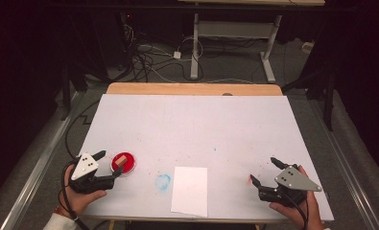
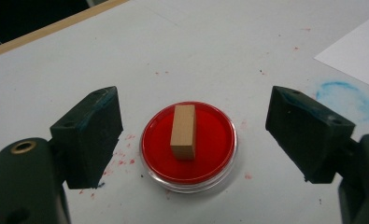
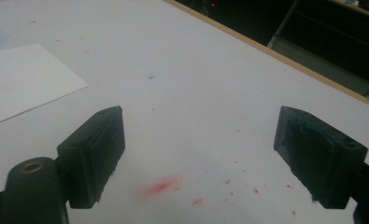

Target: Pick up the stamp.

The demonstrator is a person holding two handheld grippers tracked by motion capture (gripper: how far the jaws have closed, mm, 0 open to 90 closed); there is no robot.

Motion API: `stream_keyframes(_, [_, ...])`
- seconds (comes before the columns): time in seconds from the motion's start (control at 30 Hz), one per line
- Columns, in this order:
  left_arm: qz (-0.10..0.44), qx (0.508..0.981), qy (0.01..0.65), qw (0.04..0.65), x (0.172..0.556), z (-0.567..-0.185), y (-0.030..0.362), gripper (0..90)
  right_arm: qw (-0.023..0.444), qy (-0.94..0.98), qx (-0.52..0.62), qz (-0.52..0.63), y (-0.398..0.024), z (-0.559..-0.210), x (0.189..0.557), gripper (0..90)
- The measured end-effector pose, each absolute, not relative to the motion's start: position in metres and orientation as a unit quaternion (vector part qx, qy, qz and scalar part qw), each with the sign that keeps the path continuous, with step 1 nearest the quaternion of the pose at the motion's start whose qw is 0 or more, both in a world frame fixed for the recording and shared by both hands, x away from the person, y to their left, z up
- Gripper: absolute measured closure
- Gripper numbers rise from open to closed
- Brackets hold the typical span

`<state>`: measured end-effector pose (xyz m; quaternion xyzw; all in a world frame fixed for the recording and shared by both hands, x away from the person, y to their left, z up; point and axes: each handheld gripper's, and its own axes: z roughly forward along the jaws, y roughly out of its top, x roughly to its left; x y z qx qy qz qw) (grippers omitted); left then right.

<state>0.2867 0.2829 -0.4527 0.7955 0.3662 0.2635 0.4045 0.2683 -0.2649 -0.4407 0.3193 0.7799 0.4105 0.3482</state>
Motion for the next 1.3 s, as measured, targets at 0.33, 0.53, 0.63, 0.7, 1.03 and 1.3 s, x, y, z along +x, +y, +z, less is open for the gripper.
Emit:
stream_keyframes(0.33, [0.255, 0.802, 0.366, 0.397, 0.284, -0.448, 0.286, 17.7, 0.344, 0.777, 0.325, 0.415, -0.264, -0.440, 0.269, 17.7])
stream_keyframes(0.53, [0.240, 0.810, 0.384, 0.373, 0.286, -0.428, 0.292, 19.8, 0.340, 0.780, 0.326, 0.411, -0.263, -0.441, 0.269, 17.8])
stream_keyframes(0.63, [0.218, 0.831, 0.394, 0.327, 0.298, -0.418, 0.288, 22.0, 0.335, 0.783, 0.328, 0.409, -0.263, -0.442, 0.271, 18.0])
stream_keyframes(0.7, [0.203, 0.840, 0.386, 0.324, 0.301, -0.415, 0.287, 22.0, 0.334, 0.784, 0.328, 0.408, -0.262, -0.443, 0.271, 18.1])
stream_keyframes(1.03, [0.131, 0.880, 0.393, 0.231, 0.337, -0.413, 0.262, 40.5, 0.326, 0.792, 0.329, 0.398, -0.262, -0.447, 0.272, 19.6])
stream_keyframes(1.3, [0.102, 0.895, 0.388, 0.195, 0.355, -0.426, 0.255, 58.3, 0.321, 0.798, 0.326, 0.393, -0.262, -0.448, 0.272, 19.8])
